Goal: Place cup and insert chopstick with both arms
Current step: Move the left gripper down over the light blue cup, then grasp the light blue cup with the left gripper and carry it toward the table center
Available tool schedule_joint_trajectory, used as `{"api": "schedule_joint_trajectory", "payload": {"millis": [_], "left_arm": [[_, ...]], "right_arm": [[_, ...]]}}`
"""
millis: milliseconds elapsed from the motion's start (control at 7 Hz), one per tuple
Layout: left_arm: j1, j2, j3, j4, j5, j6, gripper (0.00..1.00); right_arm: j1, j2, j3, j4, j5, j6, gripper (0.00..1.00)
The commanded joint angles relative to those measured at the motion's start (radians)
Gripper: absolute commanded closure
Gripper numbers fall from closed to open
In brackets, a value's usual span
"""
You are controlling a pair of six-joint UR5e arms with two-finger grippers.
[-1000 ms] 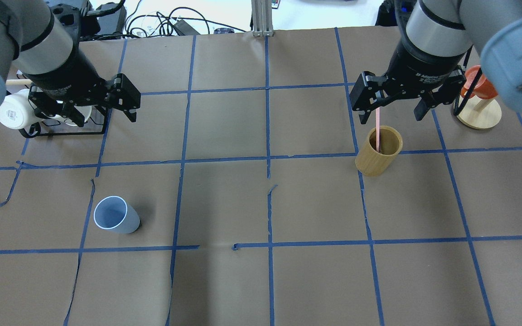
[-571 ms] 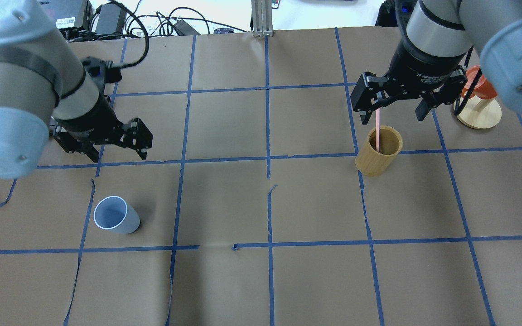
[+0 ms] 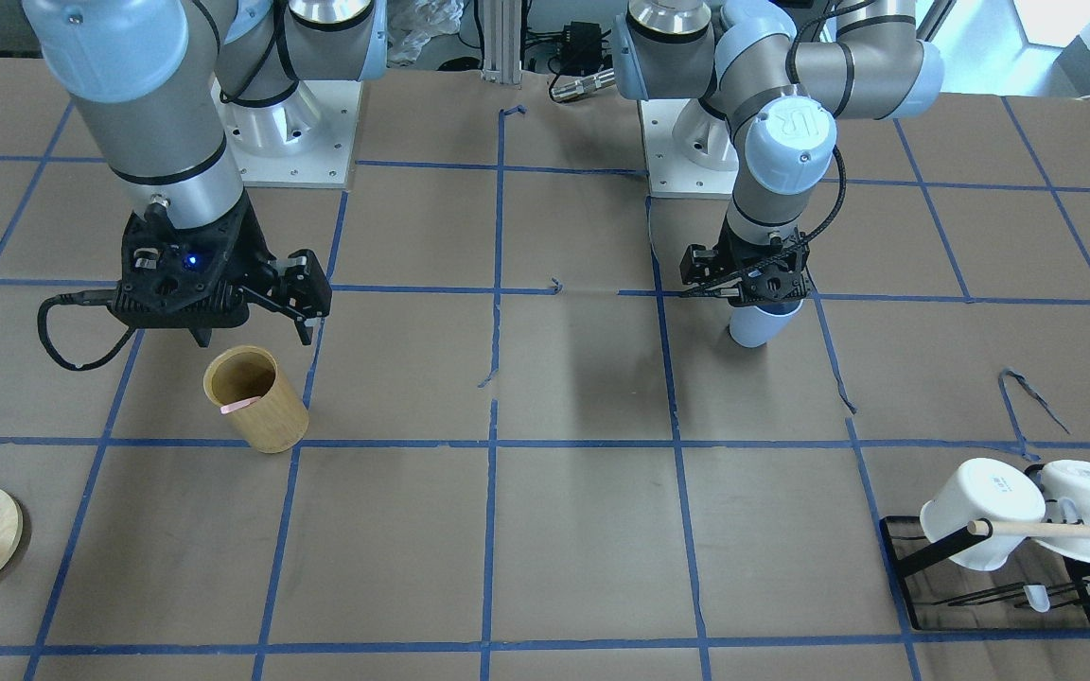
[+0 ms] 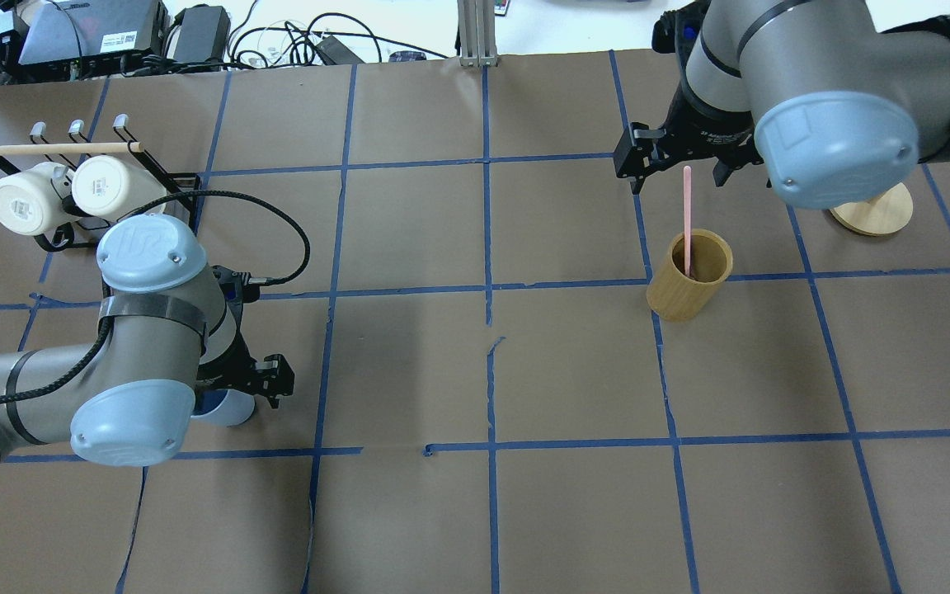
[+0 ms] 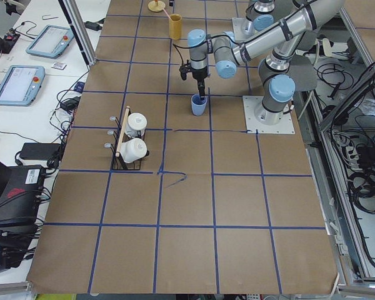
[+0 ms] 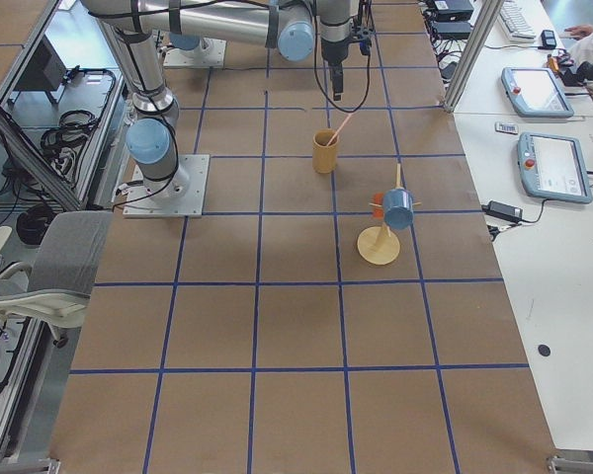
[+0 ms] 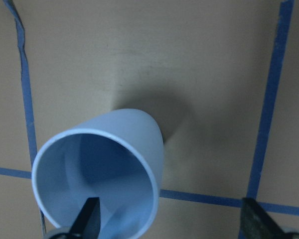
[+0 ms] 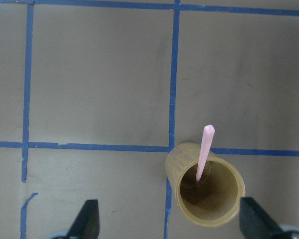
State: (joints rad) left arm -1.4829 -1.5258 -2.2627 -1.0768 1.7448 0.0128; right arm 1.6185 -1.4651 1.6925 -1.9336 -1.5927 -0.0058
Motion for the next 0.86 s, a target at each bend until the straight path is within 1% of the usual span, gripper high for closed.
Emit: {"api": "schedule_joint_trajectory", "payload": {"millis": [0,143,429,571,714], "left_arm": [[0.007,-0.010,-0.006,0.005,0.002,0.003,0.91],[0.009,-0.016,0.008,0.009,0.007,0.004,1.00],[0.009,-0.022,0.037,0.011,0.021,-0.007,1.00],[0.009,-0.023,0.073,0.009,0.022,-0.026,1.00],[0.007,-0.033,0.116,0.000,0.013,-0.086,1.00]], "right_arm": [[-0.018,0.025,0.054,-0.132,0.002,-0.043,0.00],[-0.023,0.044,0.074,-0.206,0.008,-0.074,0.00],[-0.060,0.066,0.082,-0.235,0.011,-0.138,0.00],[-0.065,0.084,0.084,-0.263,0.013,-0.138,0.01],[-0.065,0.088,0.084,-0.286,0.016,-0.135,0.08]]}}
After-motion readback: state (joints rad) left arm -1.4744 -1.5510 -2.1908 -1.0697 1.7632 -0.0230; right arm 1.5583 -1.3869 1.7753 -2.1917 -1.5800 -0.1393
